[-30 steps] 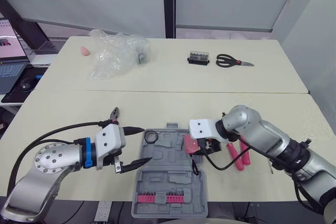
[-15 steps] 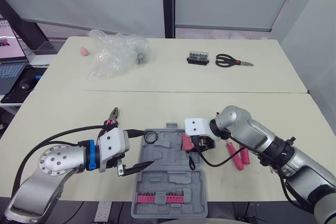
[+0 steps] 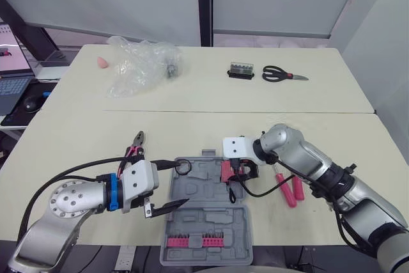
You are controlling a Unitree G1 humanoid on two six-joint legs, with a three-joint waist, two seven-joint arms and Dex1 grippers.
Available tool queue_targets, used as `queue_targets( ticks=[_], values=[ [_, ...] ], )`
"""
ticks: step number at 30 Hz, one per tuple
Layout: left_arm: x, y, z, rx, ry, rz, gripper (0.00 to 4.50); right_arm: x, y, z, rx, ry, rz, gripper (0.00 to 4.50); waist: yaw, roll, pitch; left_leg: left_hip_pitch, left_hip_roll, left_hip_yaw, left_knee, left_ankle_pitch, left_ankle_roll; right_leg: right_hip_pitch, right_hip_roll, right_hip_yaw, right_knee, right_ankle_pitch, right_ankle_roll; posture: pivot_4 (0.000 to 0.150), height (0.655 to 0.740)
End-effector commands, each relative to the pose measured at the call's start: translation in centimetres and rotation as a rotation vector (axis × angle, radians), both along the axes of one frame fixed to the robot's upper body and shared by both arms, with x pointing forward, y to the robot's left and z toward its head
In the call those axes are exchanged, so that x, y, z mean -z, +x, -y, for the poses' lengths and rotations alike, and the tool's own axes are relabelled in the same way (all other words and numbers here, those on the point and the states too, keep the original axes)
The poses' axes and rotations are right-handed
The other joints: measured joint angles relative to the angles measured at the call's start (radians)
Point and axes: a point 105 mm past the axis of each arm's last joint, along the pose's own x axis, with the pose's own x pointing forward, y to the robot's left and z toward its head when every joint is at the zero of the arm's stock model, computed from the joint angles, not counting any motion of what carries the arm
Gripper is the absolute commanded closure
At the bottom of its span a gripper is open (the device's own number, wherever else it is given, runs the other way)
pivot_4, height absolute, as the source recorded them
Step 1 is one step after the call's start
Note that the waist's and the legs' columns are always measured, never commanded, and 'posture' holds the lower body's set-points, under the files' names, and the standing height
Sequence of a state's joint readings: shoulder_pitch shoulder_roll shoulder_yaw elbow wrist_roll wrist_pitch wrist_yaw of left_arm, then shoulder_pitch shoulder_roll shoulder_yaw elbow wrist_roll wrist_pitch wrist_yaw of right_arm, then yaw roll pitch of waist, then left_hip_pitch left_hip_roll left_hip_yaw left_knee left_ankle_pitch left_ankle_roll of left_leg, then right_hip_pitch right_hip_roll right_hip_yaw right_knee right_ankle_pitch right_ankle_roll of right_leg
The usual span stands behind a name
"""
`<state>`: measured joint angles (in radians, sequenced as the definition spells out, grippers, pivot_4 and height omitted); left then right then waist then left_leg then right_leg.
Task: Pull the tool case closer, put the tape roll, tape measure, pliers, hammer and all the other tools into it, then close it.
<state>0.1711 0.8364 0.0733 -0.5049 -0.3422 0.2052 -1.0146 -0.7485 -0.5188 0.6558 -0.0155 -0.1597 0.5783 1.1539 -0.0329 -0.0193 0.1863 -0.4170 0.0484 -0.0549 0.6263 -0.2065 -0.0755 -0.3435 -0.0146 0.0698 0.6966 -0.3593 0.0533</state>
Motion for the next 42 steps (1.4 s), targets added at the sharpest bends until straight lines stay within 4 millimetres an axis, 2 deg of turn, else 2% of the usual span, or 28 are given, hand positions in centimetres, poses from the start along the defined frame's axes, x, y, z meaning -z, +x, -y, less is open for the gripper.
queue_targets(
  ticks=[1, 7, 12, 17, 23, 29, 34, 42],
  values=[
    [-0.2, -0.4, 0.5, 0.025, -0.012, 0.022, 0.0, -2.3, -0.5, 0.0, -0.036, 0.055, 0.036, 0.01, 0.0, 0.0, 0.0, 0.0, 0.0, 0.0, 0.0, 0.0, 0.0, 0.0, 0.0, 0.0, 0.0, 0.0, 0.0, 0.15, 0.74],
    [-0.3, -0.1, 0.4, 0.019, -0.018, 0.029, 0.0, -2.5, -1.5, 0.5, -0.044, 0.135, 0.021, 0.01, 0.001, 0.0, 0.0, 0.0, 0.0, 0.0, 0.0, 0.0, 0.0, 0.0, 0.0, 0.0, 0.0, 0.0, 0.0, 0.15, 0.74],
    [-0.3, -0.1, 0.5, 0.022, -0.022, 0.031, 0.0, -2.1, -1.7, 1.0, -0.021, 0.147, 0.015, 1.66, 0.0, 0.0, 0.0, 0.0, 0.0, 0.0, 0.0, 0.0, 0.0, 0.0, 0.0, 0.0, 0.0, 0.0, 0.0, 0.15, 0.74],
    [-0.2, -0.2, 0.6, 0.028, -0.023, 0.028, 0.0, -2.0, -1.6, 0.8, -0.009, 0.171, 0.028, 2.81, -0.001, 0.0, 0.0, 0.0, 0.0, 0.0, 0.0, 0.0, 0.0, 0.0, 0.0, 0.0, 0.0, 0.0, 0.0, 0.15, 0.74],
    [-0.1, -0.1, 0.5, 0.03, -0.022, 0.03, 0.0, -1.9, -1.5, 0.9, -0.011, 0.282, 0.073, 2.81, 0.0, 0.0, 0.0, 0.0, 0.0, 0.0, 0.0, 0.0, 0.0, 0.0, 0.0, 0.0, 0.0, 0.0, 0.0, 0.15, 0.74],
    [-0.2, 0.0, 0.4, 0.034, -0.018, 0.031, 0.0, 0.9, -1.8, 2.5, 0.042, 0.32, 0.033, 2.81, 0.0, 0.0, 0.0, 0.0, 0.0, 0.0, 0.0, 0.0, 0.0, 0.001, 0.0, 0.0, 0.0, 0.0, 0.0, 0.15, 0.74],
    [-0.5, 0.2, 0.5, 0.04, -0.016, 0.032, 0.0, 3.1, -2.2, 3.0, 0.067, 0.298, 0.0, 2.81, 0.0, 0.0, 0.0, 0.0, 0.0, 0.001, 0.0, 0.0, 0.0, 0.001, 0.0, 0.001, 0.0, 0.0, 0.0, 0.15, 0.74],
    [-0.5, 0.2, 0.4, 0.046, -0.012, 0.028, 0.0, 6.3, -1.2, 3.9, 0.223, 0.279, -0.115, 2.81, 0.0, -0.001, -0.001, 0.002, 0.0, 0.001, 0.0, 0.0, 0.0, 0.002, 0.0, 0.001, 0.0, 0.0, 0.0, 0.15, 0.74]
  ],
)
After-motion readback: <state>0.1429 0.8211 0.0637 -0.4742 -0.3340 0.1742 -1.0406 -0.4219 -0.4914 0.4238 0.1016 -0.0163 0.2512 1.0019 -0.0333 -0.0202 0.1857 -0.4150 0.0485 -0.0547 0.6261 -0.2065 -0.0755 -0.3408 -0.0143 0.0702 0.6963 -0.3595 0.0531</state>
